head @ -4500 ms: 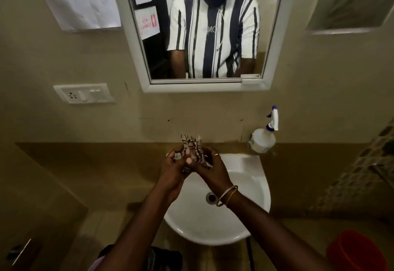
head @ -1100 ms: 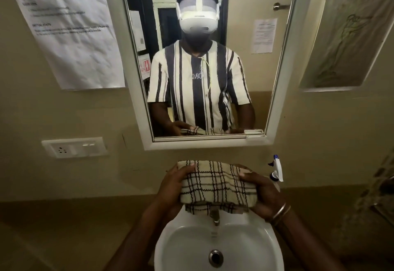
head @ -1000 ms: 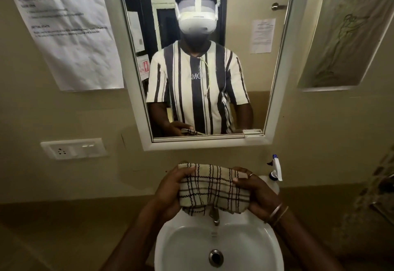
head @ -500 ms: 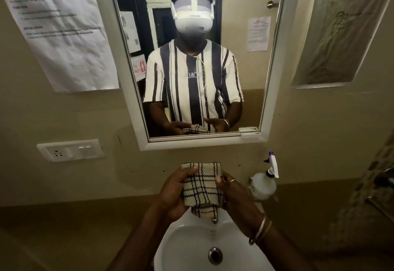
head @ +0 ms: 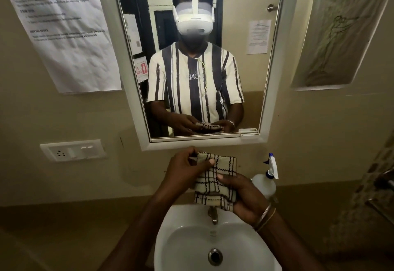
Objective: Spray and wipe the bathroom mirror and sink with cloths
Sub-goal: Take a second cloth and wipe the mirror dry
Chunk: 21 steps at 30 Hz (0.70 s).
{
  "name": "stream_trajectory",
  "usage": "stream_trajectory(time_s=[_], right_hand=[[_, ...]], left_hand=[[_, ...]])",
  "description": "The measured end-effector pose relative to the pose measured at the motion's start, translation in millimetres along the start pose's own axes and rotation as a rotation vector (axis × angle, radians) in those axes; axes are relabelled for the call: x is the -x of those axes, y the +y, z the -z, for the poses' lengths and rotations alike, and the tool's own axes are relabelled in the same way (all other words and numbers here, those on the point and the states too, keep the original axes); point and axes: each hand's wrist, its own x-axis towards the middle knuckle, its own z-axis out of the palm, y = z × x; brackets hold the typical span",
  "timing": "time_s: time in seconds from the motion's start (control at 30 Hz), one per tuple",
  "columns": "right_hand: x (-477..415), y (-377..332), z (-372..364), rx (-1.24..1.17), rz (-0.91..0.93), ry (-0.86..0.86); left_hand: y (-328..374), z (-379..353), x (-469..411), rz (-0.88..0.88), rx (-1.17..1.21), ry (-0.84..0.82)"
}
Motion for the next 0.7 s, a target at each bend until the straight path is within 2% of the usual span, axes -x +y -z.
stream_trajectory(time_s=[0.07,0.2,0.43,0.6,0.7], right_hand=[[1.3,-8.3,-3.1,-0.007,-0.018,-0.005],[6.2,-16.5,-11.0,-0.033,-0.012,-0.058],[-7.1,-37.1,-48.0,0.186,0.081,-0.042],[-29.2,-57.1,-104.4,0.194,0.362,-0.016],[-43.5,-80.7,-146.1,0.268,0.652,0.07]], left_hand=[[3.2,-0.4,0.0,0.014,0.008,-0.01],[11.3,-2.8,6.0,0.123,0.308,-0.116],[23.1,11.4,0.7,-0.003,0.341,0.051],[71.4,51.2,-13.1,-0.108,0.637,0.089],[101.3,76.8,-18.4,-0.233,0.597,0.223]])
